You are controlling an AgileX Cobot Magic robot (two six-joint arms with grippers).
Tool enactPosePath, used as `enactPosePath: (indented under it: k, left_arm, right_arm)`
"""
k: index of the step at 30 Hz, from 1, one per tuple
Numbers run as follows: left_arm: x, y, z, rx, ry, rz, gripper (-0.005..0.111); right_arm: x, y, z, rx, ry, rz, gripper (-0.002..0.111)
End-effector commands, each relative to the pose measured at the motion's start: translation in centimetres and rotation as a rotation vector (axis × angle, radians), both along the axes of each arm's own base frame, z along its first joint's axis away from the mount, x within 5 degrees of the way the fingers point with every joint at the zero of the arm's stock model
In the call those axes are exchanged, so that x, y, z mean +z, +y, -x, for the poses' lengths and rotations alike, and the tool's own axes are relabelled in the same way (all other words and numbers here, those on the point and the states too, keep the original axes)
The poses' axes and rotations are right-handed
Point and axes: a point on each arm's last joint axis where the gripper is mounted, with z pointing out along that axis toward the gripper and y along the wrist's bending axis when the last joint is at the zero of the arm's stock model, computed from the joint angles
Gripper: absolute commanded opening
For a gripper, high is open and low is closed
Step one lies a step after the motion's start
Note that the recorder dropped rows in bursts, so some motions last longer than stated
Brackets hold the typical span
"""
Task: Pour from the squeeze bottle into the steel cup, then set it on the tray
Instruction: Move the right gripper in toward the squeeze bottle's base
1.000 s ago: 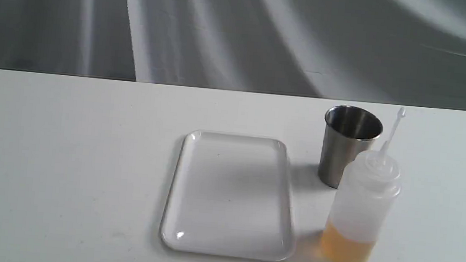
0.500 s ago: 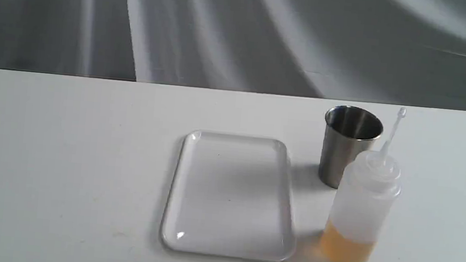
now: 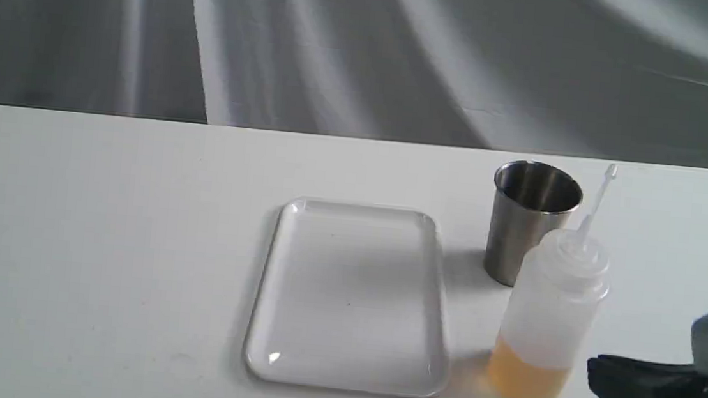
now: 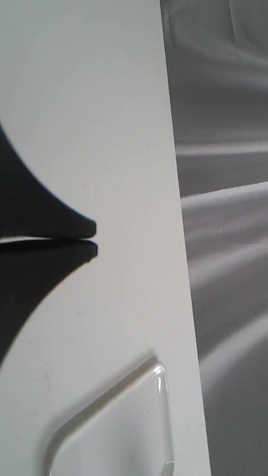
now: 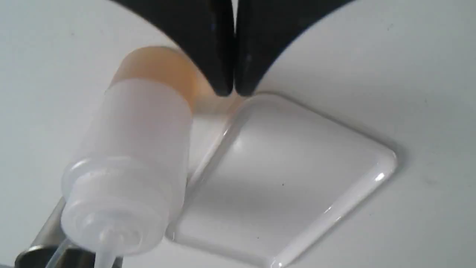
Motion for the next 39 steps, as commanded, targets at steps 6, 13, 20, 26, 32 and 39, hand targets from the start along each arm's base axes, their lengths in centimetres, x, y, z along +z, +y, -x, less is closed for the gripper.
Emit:
enactPosePath:
  k: [6,13,20,26,32,39]
  left_arm:
    - [-0.1,0.0,0.0,-0.006,-0.005,0.002,0.000]
    - [-0.1,0.0,0.0,-0.006,-0.005,0.004,0.000]
    - [-0.1,0.0,0.0,-0.005,-0.005,0.006,0.000]
    - [-0.1,0.0,0.0,-0.005,-0.005,0.006,0.000]
    - [-0.1,0.0,0.0,-0.006,-0.005,0.004,0.000]
    - [-0.1,0.0,0.0,-0.006,-0.005,0.004,0.000]
  right_arm:
    - [-2.1,-0.5,-0.1,-0.054,-0.020,-0.050,0.000]
    - [-3.8,-0.7,-1.9,-0.128,-0.012,-0.030,0.000]
    - [-5.7,-0.7,-2.9,-0.144,0.031,0.027,0.000]
    - [-5.9,-0.7,-3.2,-0.149,0.020,0.030,0.000]
    - [-6.0,-0.7,-3.2,-0.148,0.025,0.032,0.000]
    - [-6.3,-0.7,-3.0,-0.143,0.063,0.037,0.004]
